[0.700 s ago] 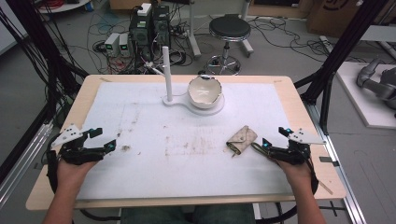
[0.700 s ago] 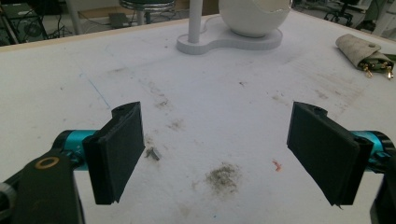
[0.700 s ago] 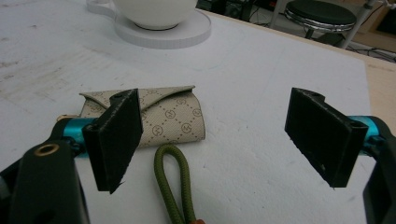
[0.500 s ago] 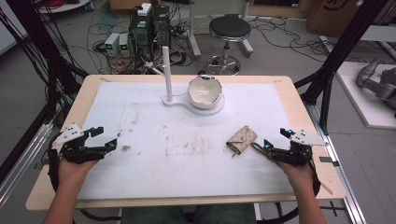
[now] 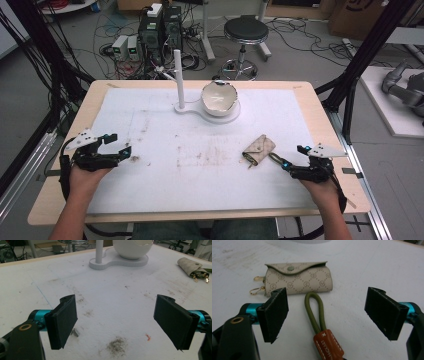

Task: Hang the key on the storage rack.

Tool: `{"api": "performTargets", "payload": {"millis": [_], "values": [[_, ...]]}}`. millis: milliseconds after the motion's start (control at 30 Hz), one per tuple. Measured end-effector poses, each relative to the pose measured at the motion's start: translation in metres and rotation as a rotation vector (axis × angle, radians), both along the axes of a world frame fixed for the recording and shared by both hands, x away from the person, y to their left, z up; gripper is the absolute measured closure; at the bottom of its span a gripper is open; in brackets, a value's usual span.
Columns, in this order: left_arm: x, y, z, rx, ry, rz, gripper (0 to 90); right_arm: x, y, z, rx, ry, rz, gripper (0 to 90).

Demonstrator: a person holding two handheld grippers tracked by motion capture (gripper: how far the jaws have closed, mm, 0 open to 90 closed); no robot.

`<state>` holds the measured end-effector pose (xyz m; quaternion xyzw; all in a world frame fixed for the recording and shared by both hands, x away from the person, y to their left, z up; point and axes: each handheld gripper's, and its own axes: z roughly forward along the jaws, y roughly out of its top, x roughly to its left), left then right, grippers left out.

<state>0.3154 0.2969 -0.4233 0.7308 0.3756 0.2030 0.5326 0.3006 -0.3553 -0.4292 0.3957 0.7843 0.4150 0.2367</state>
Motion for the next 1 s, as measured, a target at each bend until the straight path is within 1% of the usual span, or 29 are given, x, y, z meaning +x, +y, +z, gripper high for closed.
{"api": "performTargets", "payload": {"millis": [100,200,267,333,367,467,567,667,800,933,967,1000], "values": [[0.002,-0.002,0.000,0.004,-0.002,0.001,18.9,0.002,0.000,-0.005,-0.015,0.057,0.021,19.6],[0.002,-0.002,0.000,0.007,-0.006,0.003,18.9,0.005,0.001,-0.013,-0.066,0.130,0.036,20.2],[0.002,-0.002,0.000,0.008,-0.009,0.002,18.8,0.007,0.002,-0.017,-0.104,0.179,0.046,29.7],[0.002,-0.002,0.001,0.005,-0.009,0.005,18.9,0.008,0.002,-0.019,-0.120,0.208,0.059,36.0],[0.001,-0.001,0.001,0.006,-0.009,0.006,18.8,0.008,0.002,-0.019,-0.123,0.210,0.054,38.3],[0.001,-0.001,0.001,0.006,-0.008,0.008,18.9,0.008,-0.001,-0.017,-0.122,0.216,0.032,49.5],[-0.001,0.000,0.000,0.013,-0.008,0.009,18.9,0.008,-0.004,-0.017,-0.111,0.221,0.018,56.6],[-0.002,0.002,0.000,0.017,-0.009,0.014,18.9,0.008,-0.006,-0.016,-0.117,0.220,0.018,62.9],[-0.003,0.003,0.000,0.017,-0.006,0.018,18.9,0.007,-0.005,-0.015,-0.136,0.221,0.031,67.1],[-0.002,0.004,0.000,0.012,-0.015,0.018,18.8,0.008,-0.001,-0.012,-0.188,0.211,0.057,71.9],[-0.001,0.005,0.001,0.014,-0.021,0.017,18.8,0.008,-0.001,-0.012,-0.188,0.211,0.057,71.9],[-0.001,0.007,0.005,0.014,-0.048,0.020,18.8,0.007,0.000,-0.011,-0.190,0.196,0.066,72.4]]}}
